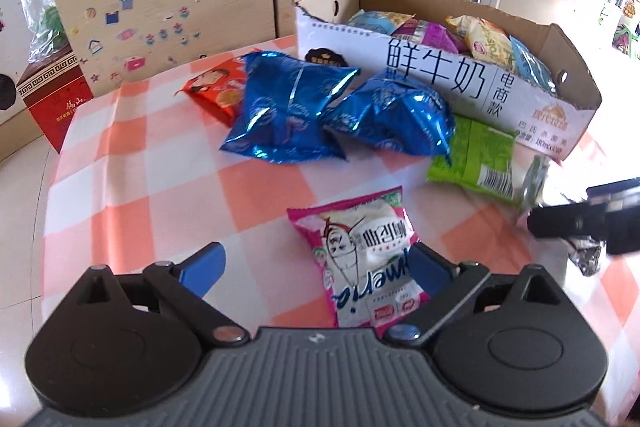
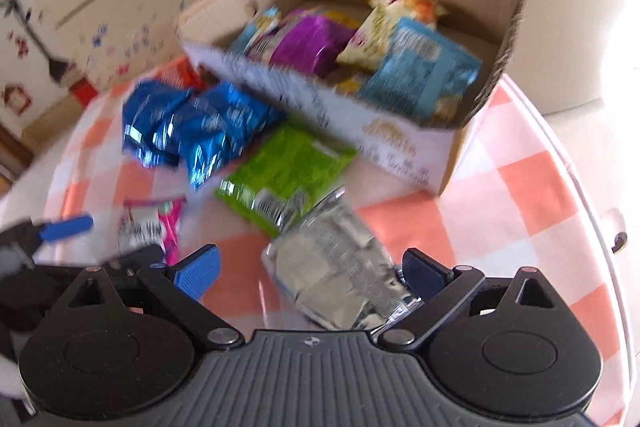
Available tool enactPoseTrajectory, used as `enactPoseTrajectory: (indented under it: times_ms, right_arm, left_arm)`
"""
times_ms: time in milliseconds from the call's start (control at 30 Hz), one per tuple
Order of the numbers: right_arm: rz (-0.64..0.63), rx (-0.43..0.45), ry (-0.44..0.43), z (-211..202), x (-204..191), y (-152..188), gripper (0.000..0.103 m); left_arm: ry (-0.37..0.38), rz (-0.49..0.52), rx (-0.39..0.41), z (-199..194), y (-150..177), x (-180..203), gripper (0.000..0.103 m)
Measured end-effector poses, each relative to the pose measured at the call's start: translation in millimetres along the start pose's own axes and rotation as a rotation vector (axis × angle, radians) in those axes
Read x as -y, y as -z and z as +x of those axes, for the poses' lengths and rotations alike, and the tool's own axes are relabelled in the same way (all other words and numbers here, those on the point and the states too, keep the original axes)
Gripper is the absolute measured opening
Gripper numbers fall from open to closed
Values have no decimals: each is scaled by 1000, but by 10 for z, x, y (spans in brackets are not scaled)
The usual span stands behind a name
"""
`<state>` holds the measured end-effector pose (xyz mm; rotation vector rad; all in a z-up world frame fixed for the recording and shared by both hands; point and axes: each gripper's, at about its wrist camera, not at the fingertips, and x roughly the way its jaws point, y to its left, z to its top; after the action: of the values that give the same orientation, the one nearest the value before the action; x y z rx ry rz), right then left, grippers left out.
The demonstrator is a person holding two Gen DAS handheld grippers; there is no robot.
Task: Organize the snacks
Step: 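Grasp the pink Amerie packet with the left tool while the right tool grasps the silver packet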
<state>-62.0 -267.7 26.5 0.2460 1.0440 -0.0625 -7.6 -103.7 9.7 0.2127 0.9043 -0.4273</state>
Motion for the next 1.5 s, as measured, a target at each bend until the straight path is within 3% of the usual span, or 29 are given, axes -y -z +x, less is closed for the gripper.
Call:
enactPoseTrajectory:
  times_ms: [233, 400, 467, 600, 767, 1000, 1400, 1500]
  right_arm:
    - [-89, -8, 11, -49, -116, 115, 100]
    - [-104, 4, 109, 26, -112, 96, 100]
    - [-99, -2, 104, 46, -102, 92, 100]
    - [-133, -13, 119, 99, -146, 99, 100]
    - [-157, -31, 127, 167, -167, 97, 99]
    - [-155, -27, 136, 203, -159, 78, 94]
    - [-172, 7, 121, 154, -187, 76, 72]
    - [-170, 11, 116, 144, -180, 69, 68]
  left_arm:
    - [40, 45, 25, -69, 37, -144, 97]
    - [81, -22, 2, -16, 20, -165, 97]
    - [93, -34, -1, -5, -6, -129, 97]
    - [97, 1, -6, 32, -25, -19, 97]
    - [46, 90, -21, 120, 15, 98, 98]
    - [53, 100, -9, 136, 43, 76, 103]
    - [50, 93, -3, 122, 62, 83, 102]
    - [67, 101, 8, 97, 54, 102, 88]
